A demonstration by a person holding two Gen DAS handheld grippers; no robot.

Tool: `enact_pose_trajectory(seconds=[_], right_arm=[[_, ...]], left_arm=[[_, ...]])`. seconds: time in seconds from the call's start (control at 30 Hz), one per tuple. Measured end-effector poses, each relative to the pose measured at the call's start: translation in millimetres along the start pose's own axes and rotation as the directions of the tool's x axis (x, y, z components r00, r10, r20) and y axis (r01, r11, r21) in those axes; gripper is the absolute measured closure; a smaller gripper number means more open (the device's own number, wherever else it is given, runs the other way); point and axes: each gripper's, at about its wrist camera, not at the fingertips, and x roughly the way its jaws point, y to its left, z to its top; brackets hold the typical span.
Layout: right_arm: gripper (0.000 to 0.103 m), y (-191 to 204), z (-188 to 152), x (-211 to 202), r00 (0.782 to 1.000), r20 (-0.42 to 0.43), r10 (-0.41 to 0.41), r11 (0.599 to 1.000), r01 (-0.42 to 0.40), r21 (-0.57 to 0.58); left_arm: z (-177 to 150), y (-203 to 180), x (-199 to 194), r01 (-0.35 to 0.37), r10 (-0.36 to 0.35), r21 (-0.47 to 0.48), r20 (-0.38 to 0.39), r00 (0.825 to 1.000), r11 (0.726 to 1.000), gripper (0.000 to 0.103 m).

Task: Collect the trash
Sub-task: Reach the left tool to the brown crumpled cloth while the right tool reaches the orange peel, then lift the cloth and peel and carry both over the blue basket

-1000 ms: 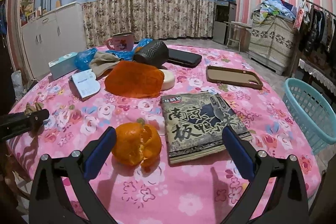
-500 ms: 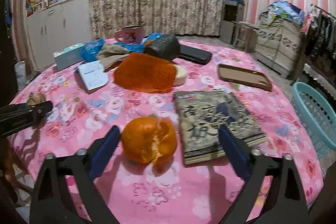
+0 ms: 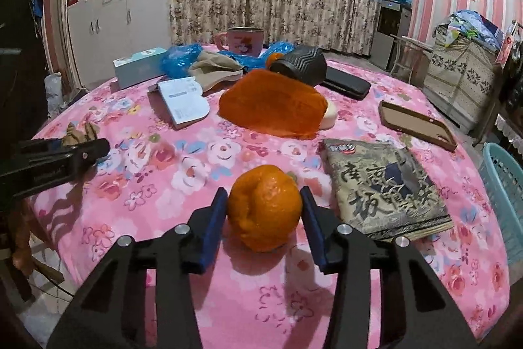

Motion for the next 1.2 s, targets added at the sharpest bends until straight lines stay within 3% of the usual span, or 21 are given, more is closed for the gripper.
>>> enact_pose_trajectory(seconds=[0.17, 0.37, 0.53, 0.77, 0.97, 1.2], right_arm=[[0.059, -18.6, 9.3, -6.1, 1.0, 0.006, 0.0, 0.997, 0.0, 0.071], [0.059, -49.2, 25.5, -35.9, 0.997, 0.073, -0.007, 0.989, -0.004, 0.148], [0.059, -90.1, 34.8, -62.8, 0.992, 0.12, -0.03, 0.977, 0.004, 0.211], [0.059, -140.8, 38.0, -96.9, 0.983, 0.15, -0.103, 0.969, 0.065, 0.24], [0.059, -196.9, 31.1, -115.3, 0.972, 0.133, -0.195, 0.941, 0.147, 0.304], [0.059, -263.8, 10.4, -123.7, 0.942, 0.082, -0.325, 0.887, 0.274, 0.372]], left_arm=[[2.0, -0.5, -0.8, 0.001, -0.001, -0.003, -0.006, 1.0, 1.0, 0.062], [10.9, -13.6, -8.2, 0.012, -0.013, 0.027, 0.013, 1.0, 1.0, 0.062], [27.2, -43.7, -24.1, 0.024, -0.028, 0.069, 0.057, 0.998, 0.997, 0.062], [64.3, -103.8, -52.3, 0.101, -0.12, 0.135, 0.139, 0.983, 0.986, 0.062], [86.6, -180.5, -60.8, 0.218, -0.261, 0.253, 0.152, 0.953, 0.943, 0.062], [89.8, -272.1, -38.2, 0.314, -0.365, 0.352, 0.088, 0.927, 0.882, 0.062]])
